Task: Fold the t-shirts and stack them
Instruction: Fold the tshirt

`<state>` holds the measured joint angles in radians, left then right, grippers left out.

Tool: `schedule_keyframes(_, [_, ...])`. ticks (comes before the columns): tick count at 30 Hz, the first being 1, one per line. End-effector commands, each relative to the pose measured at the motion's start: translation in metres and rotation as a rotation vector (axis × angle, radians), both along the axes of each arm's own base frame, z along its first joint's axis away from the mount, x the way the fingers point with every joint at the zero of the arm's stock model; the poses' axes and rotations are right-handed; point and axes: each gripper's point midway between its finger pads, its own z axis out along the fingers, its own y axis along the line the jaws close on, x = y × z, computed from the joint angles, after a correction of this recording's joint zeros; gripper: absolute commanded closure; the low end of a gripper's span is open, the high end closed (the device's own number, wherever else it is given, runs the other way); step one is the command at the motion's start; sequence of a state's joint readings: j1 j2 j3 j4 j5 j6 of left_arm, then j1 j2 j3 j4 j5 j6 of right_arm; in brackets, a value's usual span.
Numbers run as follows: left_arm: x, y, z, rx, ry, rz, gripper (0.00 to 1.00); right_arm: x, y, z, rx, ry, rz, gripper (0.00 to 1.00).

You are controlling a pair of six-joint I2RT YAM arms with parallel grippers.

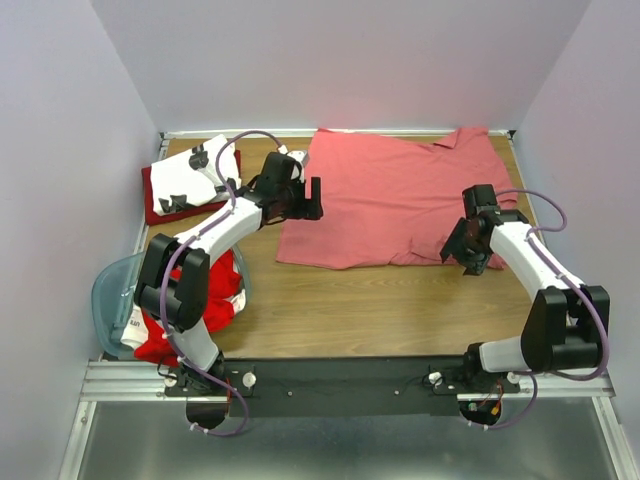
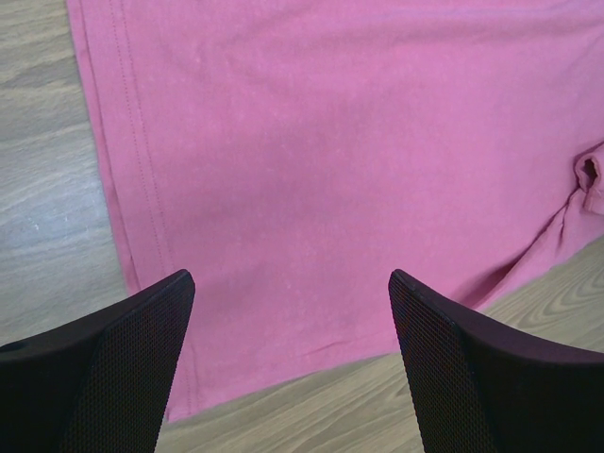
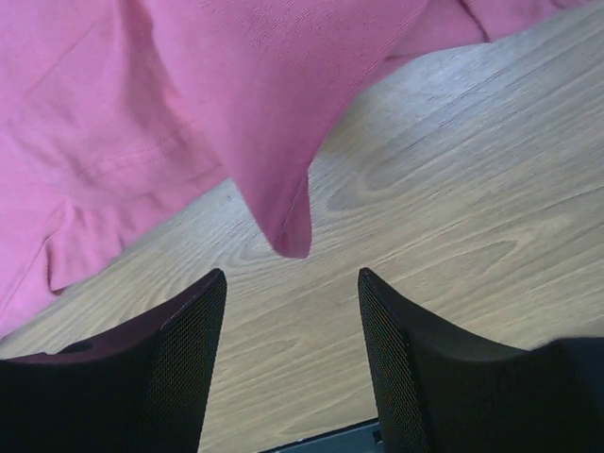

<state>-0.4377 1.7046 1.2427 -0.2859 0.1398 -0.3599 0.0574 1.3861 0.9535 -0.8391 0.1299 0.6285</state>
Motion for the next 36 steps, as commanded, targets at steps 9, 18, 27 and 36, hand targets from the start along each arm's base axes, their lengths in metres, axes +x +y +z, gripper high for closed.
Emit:
schedule_keyframes(9, [-0.011,0.008,-0.006,0.0,0.025,0.005,0.09,0.039,-0.017,-0.007,-0.092,-0.107,-0.016,0.44])
schedule_keyframes(18, [-0.027,0.018,-0.018,0.02,0.056,0.026,0.1,0.046,-0.014,-0.011,-0.085,-0.098,0.014,0.79])
schedule_keyframes(27, [-0.049,0.063,-0.04,0.164,0.137,0.213,0.17,0.054,-0.008,0.005,-0.045,-0.132,0.015,0.99])
schedule_keyframes(36, [-0.072,0.099,-0.054,0.272,0.205,0.385,0.24,0.064,0.001,0.026,0.032,-0.177,0.01,1.0])
